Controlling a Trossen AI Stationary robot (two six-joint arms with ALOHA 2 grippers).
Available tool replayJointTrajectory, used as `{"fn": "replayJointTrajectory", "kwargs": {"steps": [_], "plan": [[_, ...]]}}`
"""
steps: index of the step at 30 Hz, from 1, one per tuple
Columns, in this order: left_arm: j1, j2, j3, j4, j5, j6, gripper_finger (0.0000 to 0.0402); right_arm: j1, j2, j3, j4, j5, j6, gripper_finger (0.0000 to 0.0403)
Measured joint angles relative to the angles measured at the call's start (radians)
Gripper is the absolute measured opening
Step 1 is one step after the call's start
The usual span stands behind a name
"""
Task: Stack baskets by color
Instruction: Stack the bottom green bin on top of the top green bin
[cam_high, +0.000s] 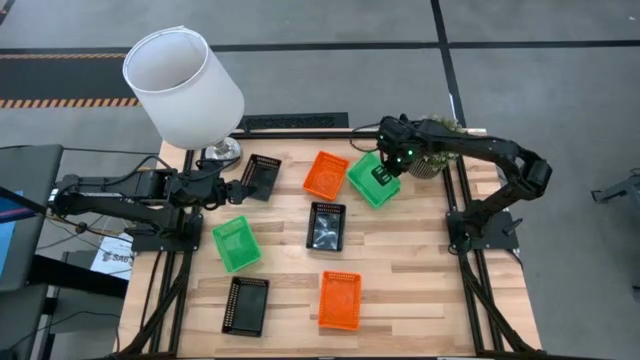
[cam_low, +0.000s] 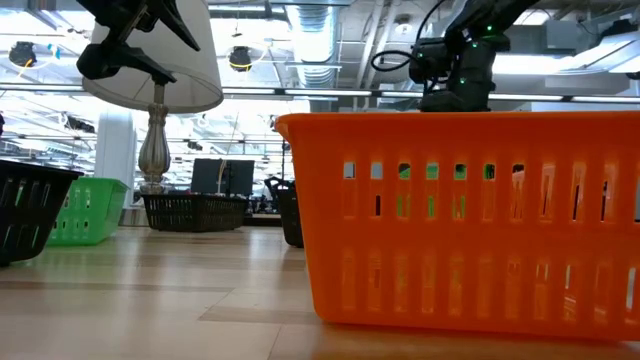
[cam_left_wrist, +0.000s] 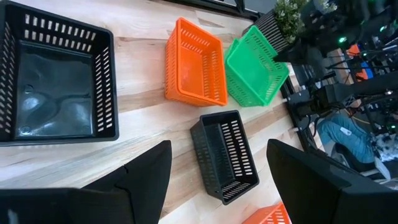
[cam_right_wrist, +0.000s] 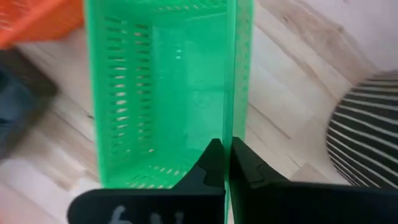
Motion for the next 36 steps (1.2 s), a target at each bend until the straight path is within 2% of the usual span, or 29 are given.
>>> {"fn": "replayJointTrajectory", "kwargs": {"steps": [8, 12, 16, 25, 30, 36], "plan": [[0.000, 0.000, 0.000, -0.002, 0.001, 0.000, 0.0251, -0.059, 0.000, 0.030, 0.038, -0.183, -0.027, 0.0005], [0.000, 0.000, 0.000, -0.009, 0.009, 0.000, 0.0251, -0.084, 0.000, 0.030, 0.037, -0.228, -0.046, 0.0005], [0.000, 0.000, 0.000, -0.009, 0.009, 0.000, 0.0251, -0.123, 0.000, -0.004, 0.052, -0.327, -0.055, 0.0004], [0.000, 0.000, 0.000, -0.028, -0.010, -0.001, 0.0251, -0.148, 0.000, -0.090, 0.103, -0.342, -0.080, 0.0007], [0.000, 0.000, 0.000, -0.028, -0.019, -0.024, 0.0251, -0.160, 0.000, -0.091, 0.120, -0.330, -0.080, 0.0029], [0.000, 0.000, 0.000, -0.027, -0.019, -0.026, 0.0251, -0.175, 0.000, -0.090, 0.096, -0.360, -0.095, 0.0034]]}}
